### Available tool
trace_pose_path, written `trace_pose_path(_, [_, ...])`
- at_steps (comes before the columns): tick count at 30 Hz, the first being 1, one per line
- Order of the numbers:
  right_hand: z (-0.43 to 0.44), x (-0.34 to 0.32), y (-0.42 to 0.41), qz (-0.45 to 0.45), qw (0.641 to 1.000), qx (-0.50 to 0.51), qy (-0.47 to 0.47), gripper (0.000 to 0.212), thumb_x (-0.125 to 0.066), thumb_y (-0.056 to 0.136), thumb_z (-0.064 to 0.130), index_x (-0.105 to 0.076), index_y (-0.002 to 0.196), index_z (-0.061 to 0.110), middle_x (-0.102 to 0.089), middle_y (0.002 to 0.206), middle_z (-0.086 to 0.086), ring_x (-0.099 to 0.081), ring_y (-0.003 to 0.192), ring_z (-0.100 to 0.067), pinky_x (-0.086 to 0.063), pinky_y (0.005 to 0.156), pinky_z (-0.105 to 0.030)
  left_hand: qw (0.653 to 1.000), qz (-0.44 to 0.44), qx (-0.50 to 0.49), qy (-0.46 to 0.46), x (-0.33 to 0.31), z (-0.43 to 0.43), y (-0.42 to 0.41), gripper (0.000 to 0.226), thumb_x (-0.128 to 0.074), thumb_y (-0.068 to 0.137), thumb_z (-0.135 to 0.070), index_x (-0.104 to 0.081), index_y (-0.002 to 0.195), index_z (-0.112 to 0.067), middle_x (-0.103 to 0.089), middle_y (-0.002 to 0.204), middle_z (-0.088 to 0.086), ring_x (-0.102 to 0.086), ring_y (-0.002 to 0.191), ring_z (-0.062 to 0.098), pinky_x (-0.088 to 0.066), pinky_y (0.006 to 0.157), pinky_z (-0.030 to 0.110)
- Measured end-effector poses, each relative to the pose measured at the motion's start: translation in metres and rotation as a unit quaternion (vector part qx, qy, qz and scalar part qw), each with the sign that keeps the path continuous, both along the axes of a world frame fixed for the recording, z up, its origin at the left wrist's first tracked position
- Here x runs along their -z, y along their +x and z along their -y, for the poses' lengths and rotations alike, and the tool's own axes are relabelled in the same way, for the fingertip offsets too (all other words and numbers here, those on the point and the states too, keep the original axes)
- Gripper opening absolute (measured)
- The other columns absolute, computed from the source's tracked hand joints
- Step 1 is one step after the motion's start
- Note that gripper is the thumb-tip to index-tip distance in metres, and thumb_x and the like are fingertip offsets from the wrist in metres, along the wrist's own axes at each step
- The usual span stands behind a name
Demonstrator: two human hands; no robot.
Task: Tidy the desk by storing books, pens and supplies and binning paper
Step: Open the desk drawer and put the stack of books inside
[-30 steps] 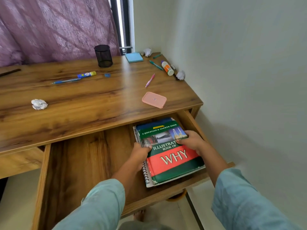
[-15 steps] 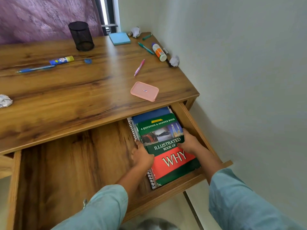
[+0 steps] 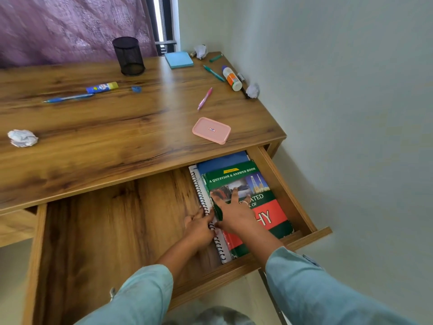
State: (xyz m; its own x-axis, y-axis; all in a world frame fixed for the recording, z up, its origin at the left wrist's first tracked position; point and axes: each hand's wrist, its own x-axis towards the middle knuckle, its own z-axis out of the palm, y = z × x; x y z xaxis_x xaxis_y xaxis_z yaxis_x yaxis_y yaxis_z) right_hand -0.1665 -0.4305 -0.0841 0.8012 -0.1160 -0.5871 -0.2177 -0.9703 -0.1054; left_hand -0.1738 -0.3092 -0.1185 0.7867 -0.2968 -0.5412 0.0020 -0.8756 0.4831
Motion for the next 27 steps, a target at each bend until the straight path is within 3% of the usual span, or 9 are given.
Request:
trace_pose_path(7, [-0.012, 0.001, -0.018, -0.008, 0.999, 0.013, -0.032, 0.084, -0.053, 0.094, 0.038, 0.013, 0.144, 0.05, 0.025, 0.156, -0.013, 0.012, 0.138, -0.056, -0.035, 0.101, -0.067, 0.999, -0.011, 0.035, 0.009, -0.006, -0.003, -0.027, 0.067, -0.049, 0.093, -0.017, -0.02, 0.147, -0.043, 0.002, 0.16, 0.003, -0.004, 0.142, 0.035, -0.015, 0.116, 0.035])
trace_pose_path(11, [-0.013, -0.001, -0.033, -0.023, 0.999, 0.005, -0.049, 0.095, -0.06, 0.09, 0.039, 0.018, 0.144, 0.048, 0.024, 0.156, -0.016, 0.007, 0.138, -0.058, -0.041, 0.1, -0.06, 0.998, -0.007, 0.063, -0.005, -0.011, -0.009, -0.048, 0.059, -0.045, 0.093, -0.023, -0.026, 0.145, -0.043, 0.0, 0.16, 0.005, -0.009, 0.141, 0.035, -0.014, 0.116, 0.035])
trace_pose_path(13, [-0.015, -0.003, -0.04, -0.03, 0.998, 0.001, -0.062, 0.103, -0.065, 0.087, 0.039, 0.019, 0.144, 0.046, 0.023, 0.156, -0.02, 0.003, 0.137, -0.061, -0.039, 0.102, -0.061, 0.997, -0.021, 0.076, -0.021, -0.013, -0.012, -0.056, 0.053, -0.044, 0.093, -0.023, -0.035, 0.142, -0.04, -0.008, 0.159, 0.005, -0.012, 0.144, 0.03, -0.013, 0.118, 0.037])
trace_pose_path(15, [-0.016, -0.006, -0.048, -0.032, 0.997, -0.005, -0.07, 0.104, -0.067, 0.087, 0.03, 0.017, 0.146, 0.044, 0.021, 0.155, -0.024, -0.005, 0.136, -0.061, -0.037, 0.105, -0.059, 0.995, -0.038, 0.064, -0.06, -0.02, -0.015, -0.063, 0.05, -0.042, 0.091, -0.013, -0.048, 0.136, -0.033, -0.028, 0.154, 0.002, -0.027, 0.14, 0.023, -0.021, 0.114, 0.03])
trace_pose_path(18, [-0.018, -0.015, -0.059, -0.036, 0.996, -0.02, -0.085, 0.099, -0.061, 0.089, 0.014, 0.014, 0.149, 0.039, 0.016, 0.154, -0.03, -0.028, 0.135, -0.054, -0.029, 0.111, -0.058, 0.992, -0.062, 0.006, -0.111, -0.027, -0.023, -0.068, 0.046, -0.043, 0.09, -0.003, -0.057, 0.13, -0.02, -0.055, 0.134, 0.0, -0.05, 0.121, 0.015, -0.035, 0.085, 0.011])
trace_pose_path(21, [-0.023, -0.023, -0.063, -0.034, 0.995, -0.021, -0.09, 0.093, -0.057, 0.091, 0.011, 0.008, 0.15, 0.039, -0.003, 0.155, -0.032, -0.042, 0.129, -0.043, -0.04, 0.104, -0.054, 0.99, -0.041, -0.038, -0.127, -0.029, -0.036, -0.071, 0.042, -0.048, 0.089, -0.005, -0.059, 0.127, -0.021, -0.058, 0.129, 0.001, -0.053, 0.11, 0.011, -0.038, 0.08, 0.014])
trace_pose_path(24, [-0.032, -0.03, -0.062, -0.002, 0.997, -0.028, -0.065, 0.087, -0.057, 0.09, 0.017, 0.001, 0.151, 0.036, -0.039, 0.141, -0.022, -0.049, 0.123, -0.034, -0.047, 0.095, -0.043, 0.987, -0.024, -0.082, -0.136, -0.031, -0.053, -0.075, 0.036, -0.055, 0.091, -0.011, -0.058, 0.125, -0.023, -0.056, 0.124, 0.002, -0.051, 0.098, 0.008, -0.046, 0.078, 0.018])
trace_pose_path(27, [-0.052, -0.034, -0.06, 0.042, 0.998, -0.042, -0.03, 0.075, -0.05, 0.091, 0.015, -0.008, 0.15, 0.032, -0.051, 0.131, -0.017, -0.054, 0.117, -0.032, -0.047, 0.092, -0.04, 0.983, 0.019, -0.111, -0.142, -0.036, -0.074, -0.077, 0.032, -0.056, 0.091, -0.016, -0.06, 0.122, -0.023, -0.057, 0.123, 0.003, -0.049, 0.09, 0.006, -0.039, 0.066, 0.014])
